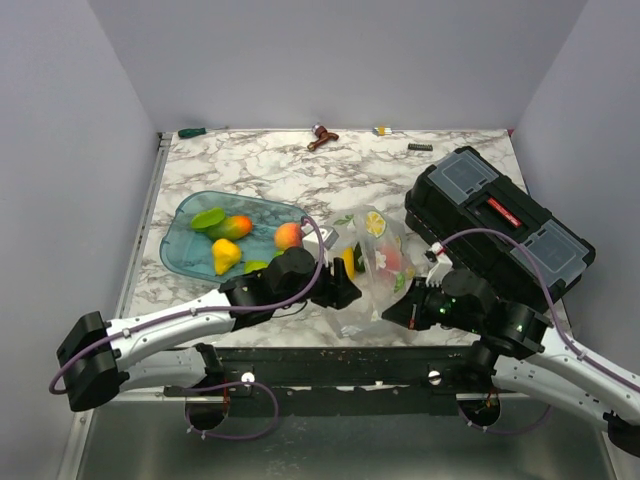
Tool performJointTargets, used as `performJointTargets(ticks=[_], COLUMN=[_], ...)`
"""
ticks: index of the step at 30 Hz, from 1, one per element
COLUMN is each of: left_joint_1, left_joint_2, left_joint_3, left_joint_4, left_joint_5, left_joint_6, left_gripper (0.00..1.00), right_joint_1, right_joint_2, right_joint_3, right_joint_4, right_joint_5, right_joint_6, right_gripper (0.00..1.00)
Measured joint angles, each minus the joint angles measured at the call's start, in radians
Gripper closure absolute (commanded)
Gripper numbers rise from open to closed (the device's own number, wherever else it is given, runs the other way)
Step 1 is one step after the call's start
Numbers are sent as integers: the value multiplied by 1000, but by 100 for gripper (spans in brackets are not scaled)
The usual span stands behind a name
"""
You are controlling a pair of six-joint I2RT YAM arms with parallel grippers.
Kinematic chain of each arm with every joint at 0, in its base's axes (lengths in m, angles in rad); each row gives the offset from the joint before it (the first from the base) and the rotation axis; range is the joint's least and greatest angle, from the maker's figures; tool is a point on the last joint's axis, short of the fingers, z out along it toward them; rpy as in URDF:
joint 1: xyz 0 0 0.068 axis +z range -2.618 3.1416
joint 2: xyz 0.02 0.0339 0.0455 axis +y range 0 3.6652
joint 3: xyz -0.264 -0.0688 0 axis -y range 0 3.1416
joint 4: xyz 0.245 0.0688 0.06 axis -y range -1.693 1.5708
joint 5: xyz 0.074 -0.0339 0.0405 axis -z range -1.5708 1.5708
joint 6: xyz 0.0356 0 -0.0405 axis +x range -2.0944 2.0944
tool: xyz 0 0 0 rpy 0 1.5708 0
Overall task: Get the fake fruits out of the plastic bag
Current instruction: Adjust the plastic bag at the center of the board, then take out the fake fruit from the plastic bag.
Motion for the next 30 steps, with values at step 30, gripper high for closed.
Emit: performJointTargets(ticks=[30], left_joint_1=[119], left_joint_2=[536], left_joint_3=[317], left_joint_4=[-128], left_joint_5=[-181], left_joint_6=[83], left_gripper=[60], right_joint_1=[0], right_joint_2=[-4], right_joint_3=[-83], right_joint_4=[29], right_joint_5=[-27], right_joint_6=[16], right_gripper=[99])
